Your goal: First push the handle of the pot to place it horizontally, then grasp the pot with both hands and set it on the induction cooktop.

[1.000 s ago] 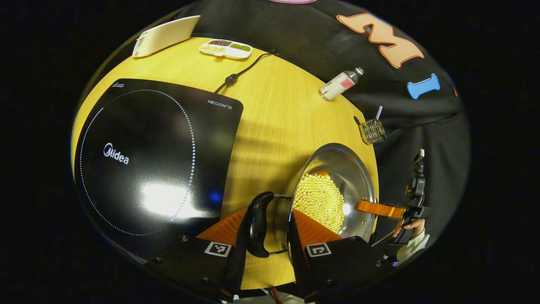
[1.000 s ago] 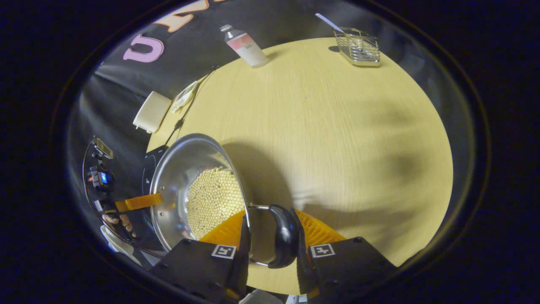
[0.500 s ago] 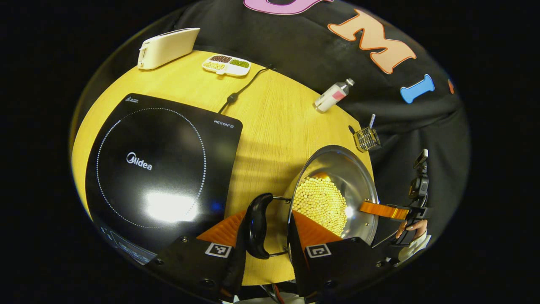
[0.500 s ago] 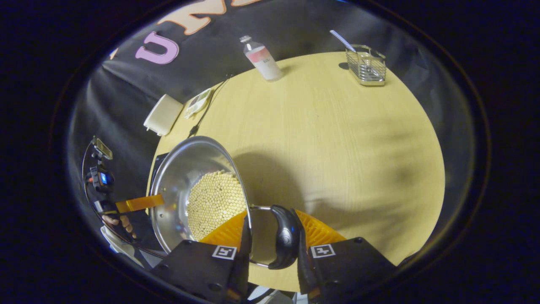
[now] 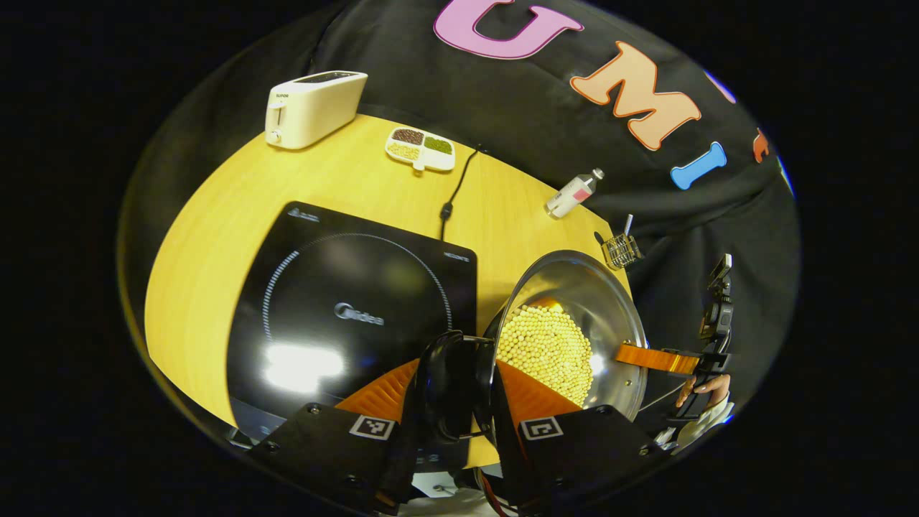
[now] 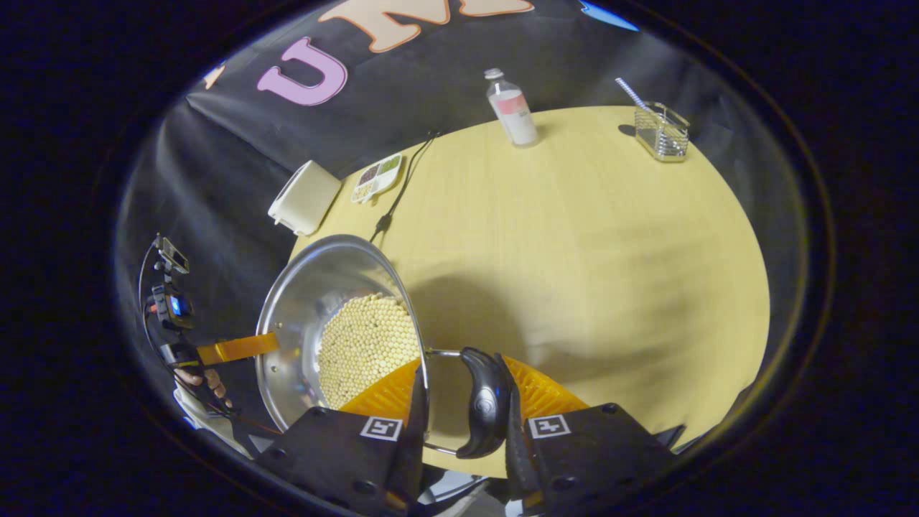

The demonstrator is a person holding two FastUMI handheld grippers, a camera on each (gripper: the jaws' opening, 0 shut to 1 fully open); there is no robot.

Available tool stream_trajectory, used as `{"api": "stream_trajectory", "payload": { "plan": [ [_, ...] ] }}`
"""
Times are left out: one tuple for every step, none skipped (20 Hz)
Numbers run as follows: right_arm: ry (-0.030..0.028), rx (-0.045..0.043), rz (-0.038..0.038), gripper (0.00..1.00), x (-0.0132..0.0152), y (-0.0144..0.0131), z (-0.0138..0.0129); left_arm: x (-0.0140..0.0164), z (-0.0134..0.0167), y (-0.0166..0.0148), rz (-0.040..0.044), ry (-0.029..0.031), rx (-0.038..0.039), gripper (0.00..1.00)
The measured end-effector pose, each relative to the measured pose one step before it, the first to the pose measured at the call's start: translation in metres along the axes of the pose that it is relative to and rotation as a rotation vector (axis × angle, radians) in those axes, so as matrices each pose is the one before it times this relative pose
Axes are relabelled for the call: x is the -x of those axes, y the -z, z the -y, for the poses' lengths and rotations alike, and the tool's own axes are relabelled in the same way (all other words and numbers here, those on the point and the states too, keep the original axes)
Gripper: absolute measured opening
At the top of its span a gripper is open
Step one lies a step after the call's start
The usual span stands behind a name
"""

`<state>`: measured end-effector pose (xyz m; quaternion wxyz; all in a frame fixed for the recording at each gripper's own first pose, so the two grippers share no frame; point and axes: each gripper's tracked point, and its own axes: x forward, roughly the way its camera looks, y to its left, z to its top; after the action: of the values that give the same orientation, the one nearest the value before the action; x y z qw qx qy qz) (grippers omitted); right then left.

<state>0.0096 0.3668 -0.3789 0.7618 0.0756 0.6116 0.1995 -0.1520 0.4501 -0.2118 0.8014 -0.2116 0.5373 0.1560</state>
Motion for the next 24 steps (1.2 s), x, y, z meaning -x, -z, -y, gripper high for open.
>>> {"api": "stream_trajectory", "payload": {
  "plan": [
    [0.00406,-0.00889,0.00516,0.49,-0.00431,0.00403,-0.01297,0.00531,-0.01411,-0.00508,0.00267,-0.00083,-0.00422,0.49],
    [0.00504,-0.00027,-0.00398,0.49,-0.00574,0.00501,-0.01309,0.00467,-0.01342,-0.00215,-0.00404,-0.0024,-0.00101,0.49],
    [0.00611,0.00186,-0.00578,0.49,-0.00707,0.00375,-0.0125,0.0027,-0.01316,-0.00205,-0.00792,-0.0023,-0.00149,0.47],
    [0.00415,-0.00234,-0.00738,0.49,-0.00656,0.00308,-0.01178,0.00341,-0.01424,-0.00127,-0.01028,-0.00345,0.00084,0.5],
    [0.0029,-0.00131,-0.00566,0.49,-0.00647,0.00235,-0.01093,0.00243,-0.01342,-0.00366,-0.00127,-0.00386,0.00763,0.49],
    [0.00449,-0.0044,-0.00205,0.49,-0.00785,0.00193,-0.01164,0.00262,-0.01233,-0.00273,-0.00236,-0.00241,0.00214,0.5],
    [0.00414,0.00175,-0.00258,0.49,-0.00837,0.00181,-0.00967,-0.00013,-0.01186,-0.00314,-0.00471,-0.00466,0.00082,0.5],
    [0.00464,-0.00096,-0.00575,0.49,-0.00822,0.001,-0.00787,0.00072,-0.01208,-0.00167,-0.00719,-0.00362,-0.00282,0.5],
    [0.00417,-0.0045,-0.0057,0.49,-0.00824,0.00161,-0.00737,-0.0012,-0.01069,-0.00247,-0.00648,-0.00574,-0.00301,0.5],
    [0.00293,-0.00473,-0.00481,0.49,-0.00729,0.00068,-0.00628,0.00039,-0.00899,-0.00386,-0.00259,-0.00548,-0.00157,0.5],
    [0.00222,-0.00523,-0.00482,0.49,-0.00757,0.00034,-0.00571,-0.0012,-0.00905,-0.00284,-0.00882,-0.00322,-0.00243,0.49],
    [0.00253,-0.00436,-0.00559,0.49,-0.00719,0.00114,-0.00628,-0.00396,-0.0099,-0.002,-0.00545,-0.00394,-0.00007,0.5],
    [-0.00227,0.00018,0.00036,0.49,-0.00334,-0.00124,-0.00632,-0.00089,-0.00678,-0.00381,-0.00366,-0.00056,-0.00182,0.53],
    [0.00124,-0.00123,0.00484,0.49,-0.00379,-0.0036,-0.00583,-0.00119,-0.00546,-0.00853,0.01868,0.00113,-0.00087,0.53],
    [0.00271,0.00056,-0.00299,0.49,-0.0032,-0.00245,-0.00505,-0.00075,-0.00493,-0.00334,-0.00362,-0.00297,-0.0002,0.5],
    [0.00329,0.00346,0.0023,0.49,-0.00107,-0.00239,-0.00371,0.00082,-0.00381,-0.00101,-0.00603,-0.00181,-0.00517,0.49],
    [0.00252,0.00643,0.00095,0.49,0.00034,0.00018,-0.00054,0.00056,-0.00365,-0.0027,0.00374,0.00183,0.00241,0.5],
    [-0.00006,0.00194,0.00232,0.49,0.00018,-0.00019,-0.0007,-0.0008,-0.00197,-0.0004,0.00003,0.0056,0.00681,0.5],
    [0.00012,-0.00113,0.00577,0.49,0.00053,-0.00089,-0.00103,-0.00019,-0.0019,0.00175,-0.00019,0.00746,0.00849,0.5],
    [0.00041,0.00363,0.00345,0.49,-0.00062,-0.00207,-0.00365,-0.00149,-0.00273,-0.00006,0.0024,0.0064,0.01073,0.5],
    [0.00096,0.00642,0.00531,0.43,-0.00124,-0.00071,-0.00312,-0.0005,-0.00189,0.00149,-0.00025,0.00262,0.00948,0.48],
    [0.00052,0.01142,0.00257,0.43,-0.00264,0.00095,-0.00195,-0.00006,-0.00183,0.00021,0.00513,0.00182,0.00495,0.52],
    [-0.001,0.00248,0.00233,0.43,-0.00179,0.0015,-0.00103,0.00134,-0.0004,0.00123,-0.00003,0.00127,0.00058,0.52],
    [0.00018,-0.00029,0.00011,0.43,-0.00083,0.00216,0.00109,-0.00068,-0.00051,0.00199,0.0041,0.00352,0.0029,0.52]
  ]
}}
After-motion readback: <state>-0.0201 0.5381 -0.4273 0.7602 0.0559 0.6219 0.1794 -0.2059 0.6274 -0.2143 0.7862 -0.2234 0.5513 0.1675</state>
